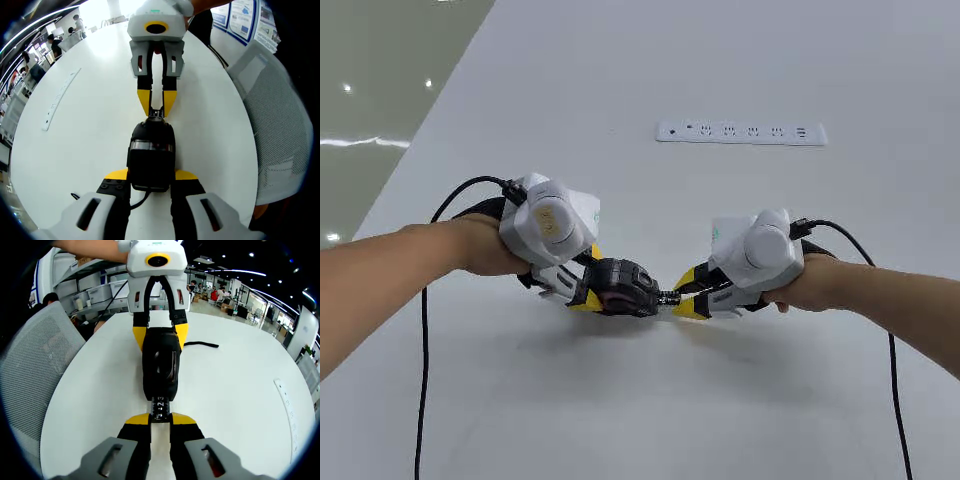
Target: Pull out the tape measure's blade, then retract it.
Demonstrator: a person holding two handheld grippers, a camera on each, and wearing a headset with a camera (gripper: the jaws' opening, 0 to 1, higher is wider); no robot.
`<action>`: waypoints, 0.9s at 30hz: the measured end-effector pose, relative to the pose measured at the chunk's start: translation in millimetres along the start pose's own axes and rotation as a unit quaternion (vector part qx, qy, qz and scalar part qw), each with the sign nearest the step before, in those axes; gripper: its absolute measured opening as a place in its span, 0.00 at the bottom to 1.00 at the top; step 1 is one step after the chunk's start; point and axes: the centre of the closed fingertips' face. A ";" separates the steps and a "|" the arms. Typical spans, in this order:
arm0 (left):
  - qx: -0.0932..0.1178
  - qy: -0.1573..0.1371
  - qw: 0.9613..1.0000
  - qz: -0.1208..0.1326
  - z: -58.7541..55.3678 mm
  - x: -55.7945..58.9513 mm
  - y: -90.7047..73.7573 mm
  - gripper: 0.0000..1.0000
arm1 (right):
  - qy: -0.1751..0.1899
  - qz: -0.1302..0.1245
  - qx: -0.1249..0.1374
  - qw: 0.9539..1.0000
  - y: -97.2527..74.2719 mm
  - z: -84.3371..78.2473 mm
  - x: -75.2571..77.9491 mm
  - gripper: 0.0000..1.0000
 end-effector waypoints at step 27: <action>-0.002 -0.001 1.000 0.003 -2.9 -1.7 0.4 0.26 | -0.005 0.001 -0.002 1.000 -13.3 -5.9 -1.3 0.12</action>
Point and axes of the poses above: the centre of the closed fingertips' face, and the gripper's own axes: y roughly forward along the fingers, x roughly to its right, z roughly out of its top
